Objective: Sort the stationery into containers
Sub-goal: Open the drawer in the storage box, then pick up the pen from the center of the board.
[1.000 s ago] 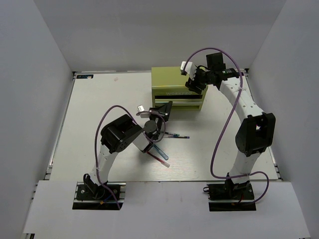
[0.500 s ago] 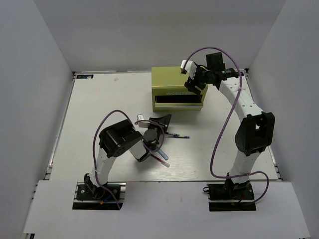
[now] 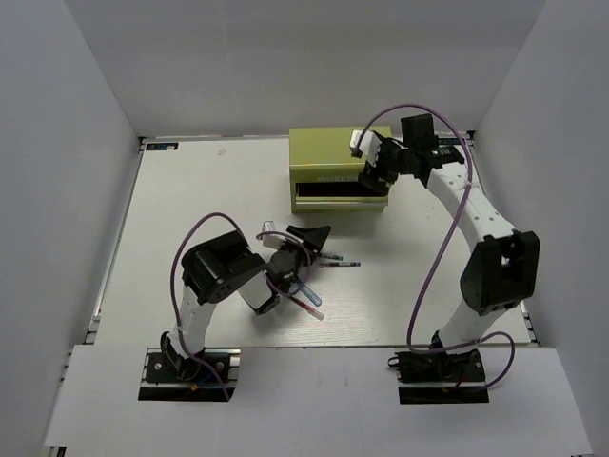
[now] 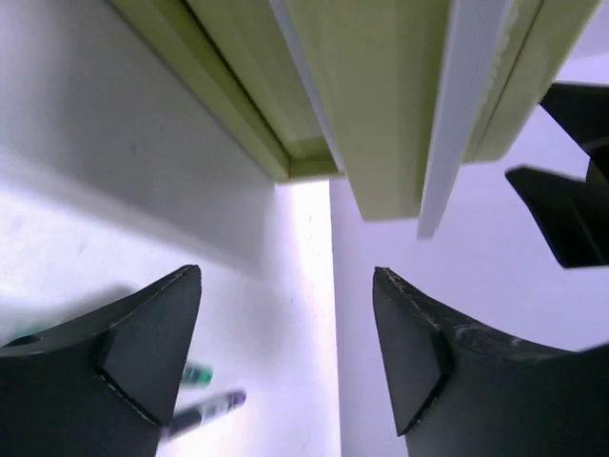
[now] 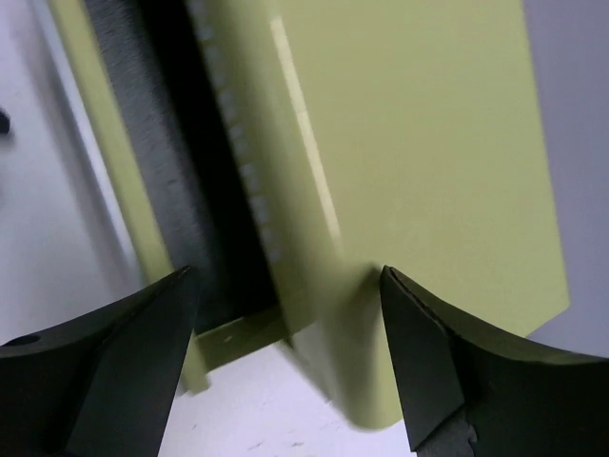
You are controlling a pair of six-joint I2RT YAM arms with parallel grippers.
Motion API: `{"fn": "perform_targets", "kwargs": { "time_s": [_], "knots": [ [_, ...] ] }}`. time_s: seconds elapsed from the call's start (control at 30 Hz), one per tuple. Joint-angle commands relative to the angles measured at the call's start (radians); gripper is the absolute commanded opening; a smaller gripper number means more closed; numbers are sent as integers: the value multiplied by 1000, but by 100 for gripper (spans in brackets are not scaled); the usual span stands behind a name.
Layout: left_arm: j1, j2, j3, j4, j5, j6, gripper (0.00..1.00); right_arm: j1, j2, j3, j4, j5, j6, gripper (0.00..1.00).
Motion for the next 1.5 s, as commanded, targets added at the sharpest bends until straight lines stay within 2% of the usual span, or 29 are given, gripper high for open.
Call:
{"fn": "perform_targets", "kwargs": {
  "time_s": [0.0, 0.1, 0.23, 0.3, 0.33, 0.37, 0.43, 0.47, 0.53, 0.57, 0.63, 0.67, 0.7, 0.73, 0.83, 1.0, 1.1, 1.27, 1.47],
  "knots": [
    [0, -90, -88, 415, 56, 33, 85, -6, -135, -102, -120, -67, -45, 81],
    [-11, -201, -171, 385, 92, 47, 86, -6, -260, -190, -156, -108, -106, 79],
    [-11, -375, -220, 197, 208, 102, 87, -6, -402, -333, -159, -197, -169, 73],
    [0, -450, -233, 89, 266, 135, 87, -6, -476, -421, -168, -235, -192, 63],
    [0, -532, -242, -34, 276, 159, 89, 0, -491, -458, -171, -286, -207, 50],
    [0, -574, -242, -101, 291, 176, 89, 3, -511, -472, -195, -301, -227, 43],
    [0, -659, -225, -251, 319, 207, 93, 6, -523, -556, -234, -349, -293, 34],
    [9, -755, -211, -472, 319, 207, 96, 21, -520, -577, -229, -355, -298, 27],
    [9, -852, -161, -697, 274, 278, 100, 35, -500, -642, -202, -350, -312, 23],
    [9, -898, -147, -882, 247, 302, 100, 58, -489, -653, -191, -346, -309, 23],
    [9, -1022, -102, -1074, 130, 316, 100, 74, -457, -698, -113, -321, -281, 31],
    [9, -1056, -92, -1233, 92, 302, 100, 98, -448, -704, -96, -303, -260, 35],
    [9, -1088, -91, -1291, 43, 302, 100, 107, -437, -716, -55, -285, -247, 43],
    [9, -1142, -79, -1337, 26, 302, 100, 126, -402, -725, -10, -256, -229, 45],
    [9, -1214, -79, -1483, 7, 302, 100, 164, -333, -719, 80, -188, -140, 48],
    [9, -1247, -30, -1713, 17, 311, 100, 210, -235, -704, 188, -78, -59, 51],
    [9, -1270, -30, -1793, 17, 288, 100, 235, -189, -701, 243, -19, -11, 51],
    [9, -1326, -41, -1815, 7, 265, 100, 255, -117, -689, 320, 67, 43, 51],
    [9, -1322, -50, -1844, 16, 243, 100, 262, -54, -664, 272, 73, 18, 48]
  ]
}}
